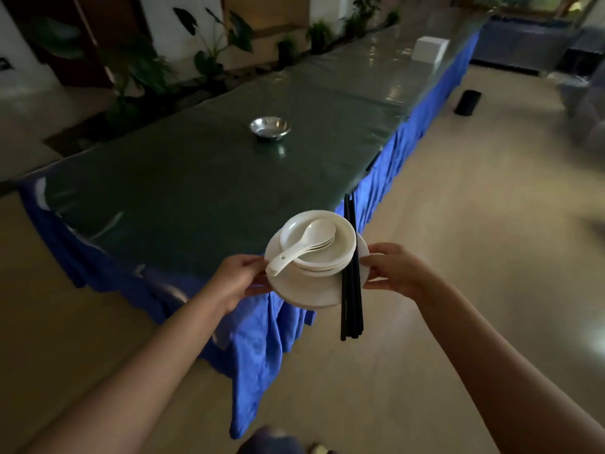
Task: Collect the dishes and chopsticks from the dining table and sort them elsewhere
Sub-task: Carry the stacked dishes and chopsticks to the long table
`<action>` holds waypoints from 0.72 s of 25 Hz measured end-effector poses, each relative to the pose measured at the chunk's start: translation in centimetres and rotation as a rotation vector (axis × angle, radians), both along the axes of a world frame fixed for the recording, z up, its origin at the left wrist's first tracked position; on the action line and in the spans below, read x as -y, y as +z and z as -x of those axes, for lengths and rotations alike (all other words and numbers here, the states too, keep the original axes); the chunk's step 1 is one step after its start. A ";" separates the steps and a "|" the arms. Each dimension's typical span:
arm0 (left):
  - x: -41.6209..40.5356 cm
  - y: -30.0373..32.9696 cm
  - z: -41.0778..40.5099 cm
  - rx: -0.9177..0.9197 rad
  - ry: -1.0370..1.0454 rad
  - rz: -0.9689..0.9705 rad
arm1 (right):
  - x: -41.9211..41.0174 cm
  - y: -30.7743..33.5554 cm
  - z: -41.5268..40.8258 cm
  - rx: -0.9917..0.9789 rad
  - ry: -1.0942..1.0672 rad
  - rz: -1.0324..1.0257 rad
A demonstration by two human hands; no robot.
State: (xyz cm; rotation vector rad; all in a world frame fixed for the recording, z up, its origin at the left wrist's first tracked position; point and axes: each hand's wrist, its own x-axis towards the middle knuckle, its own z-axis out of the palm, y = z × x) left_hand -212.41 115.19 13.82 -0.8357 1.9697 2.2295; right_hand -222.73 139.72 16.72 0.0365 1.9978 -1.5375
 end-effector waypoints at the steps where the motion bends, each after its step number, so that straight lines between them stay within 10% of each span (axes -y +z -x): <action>1: 0.2 0.2 1.7 -0.002 0.042 -0.006 | 0.6 0.2 2.5 0.003 0.032 0.000; 18: 10.2 -2.4 28.1 0.056 0.452 -0.048 | 18.4 -4.9 39.0 0.119 0.432 0.002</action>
